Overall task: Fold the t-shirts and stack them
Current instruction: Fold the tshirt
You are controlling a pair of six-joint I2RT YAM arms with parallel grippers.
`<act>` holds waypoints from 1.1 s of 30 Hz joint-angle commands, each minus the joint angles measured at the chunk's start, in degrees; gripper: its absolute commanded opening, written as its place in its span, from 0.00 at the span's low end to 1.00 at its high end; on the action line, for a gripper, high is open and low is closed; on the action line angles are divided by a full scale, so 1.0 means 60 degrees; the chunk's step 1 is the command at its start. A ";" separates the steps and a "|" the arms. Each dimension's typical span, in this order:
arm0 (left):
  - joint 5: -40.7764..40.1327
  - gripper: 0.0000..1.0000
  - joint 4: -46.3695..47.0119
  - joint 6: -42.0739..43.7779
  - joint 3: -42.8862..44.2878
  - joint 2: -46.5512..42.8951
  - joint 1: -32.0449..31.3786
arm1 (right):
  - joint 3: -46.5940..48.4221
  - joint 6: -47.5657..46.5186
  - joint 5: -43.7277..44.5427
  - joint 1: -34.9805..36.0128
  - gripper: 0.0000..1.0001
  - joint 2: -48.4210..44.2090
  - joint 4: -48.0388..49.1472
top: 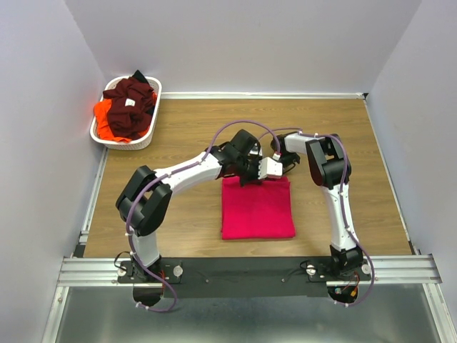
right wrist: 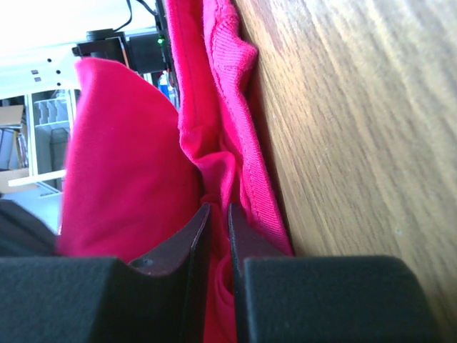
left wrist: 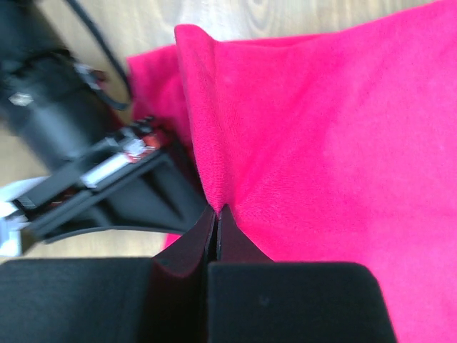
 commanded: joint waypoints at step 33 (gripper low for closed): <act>-0.0797 0.00 0.0758 0.0179 0.0013 -0.0496 -0.0078 | 0.1458 -0.0053 0.1633 -0.0007 0.33 -0.0574 -0.0276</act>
